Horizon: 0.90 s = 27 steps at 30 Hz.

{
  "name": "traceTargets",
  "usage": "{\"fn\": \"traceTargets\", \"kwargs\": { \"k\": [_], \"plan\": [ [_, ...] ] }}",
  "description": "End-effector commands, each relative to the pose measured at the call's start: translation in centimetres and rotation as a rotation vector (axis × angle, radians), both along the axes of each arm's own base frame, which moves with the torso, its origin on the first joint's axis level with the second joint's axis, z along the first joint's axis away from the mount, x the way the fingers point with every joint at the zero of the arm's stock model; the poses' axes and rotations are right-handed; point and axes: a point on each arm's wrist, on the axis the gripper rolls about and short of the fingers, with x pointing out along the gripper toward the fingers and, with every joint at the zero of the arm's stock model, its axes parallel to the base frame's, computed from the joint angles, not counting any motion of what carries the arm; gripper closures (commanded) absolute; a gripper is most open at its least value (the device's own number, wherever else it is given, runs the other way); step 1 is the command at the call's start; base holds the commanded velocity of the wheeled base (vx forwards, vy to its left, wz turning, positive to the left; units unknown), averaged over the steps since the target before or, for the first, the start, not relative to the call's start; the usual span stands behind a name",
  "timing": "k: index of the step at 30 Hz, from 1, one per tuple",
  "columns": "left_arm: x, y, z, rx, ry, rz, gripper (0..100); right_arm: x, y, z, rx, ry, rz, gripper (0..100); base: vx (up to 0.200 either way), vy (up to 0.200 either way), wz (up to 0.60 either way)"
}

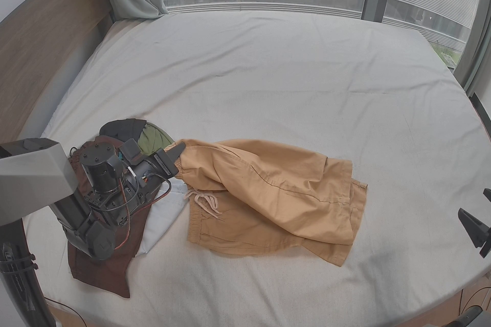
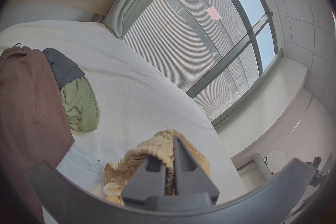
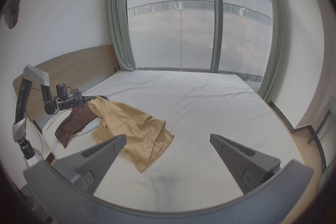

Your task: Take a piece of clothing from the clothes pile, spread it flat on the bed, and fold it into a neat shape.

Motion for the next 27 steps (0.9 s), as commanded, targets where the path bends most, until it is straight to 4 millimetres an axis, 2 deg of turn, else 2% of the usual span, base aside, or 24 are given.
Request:
{"fn": "traceTargets", "kwargs": {
  "k": [1,11,12,16,19,27],
  "plan": [
    [-0.1,0.0,0.1,0.002,-0.003,-0.002,100,3.3,0.1,-0.1,0.006,0.135,0.042,0,0.000,0.000,0.00],
    [-0.3,0.1,-0.4,0.045,-0.001,-0.018,100,7.7,0.9,0.6,0.071,0.242,0.219,0,0.000,0.000,0.00],
    [-0.3,0.0,-0.6,0.051,0.003,-0.021,100,8.6,1.1,0.7,0.078,0.241,0.240,0,0.000,0.000,0.00],
    [-0.3,0.1,-0.6,0.060,-0.003,-0.020,100,10.2,2.7,0.7,0.122,0.234,0.317,0,0.000,0.000,0.00],
    [-0.3,0.1,-0.5,0.061,-0.006,-0.020,100,10.9,4.1,0.2,0.161,0.261,0.377,0,0.000,0.000,0.00],
    [-0.2,0.1,-0.5,0.059,-0.008,-0.021,100,12.8,5.0,-1.0,0.327,0.303,0.356,0,0.000,0.000,0.00]
  ]
}}
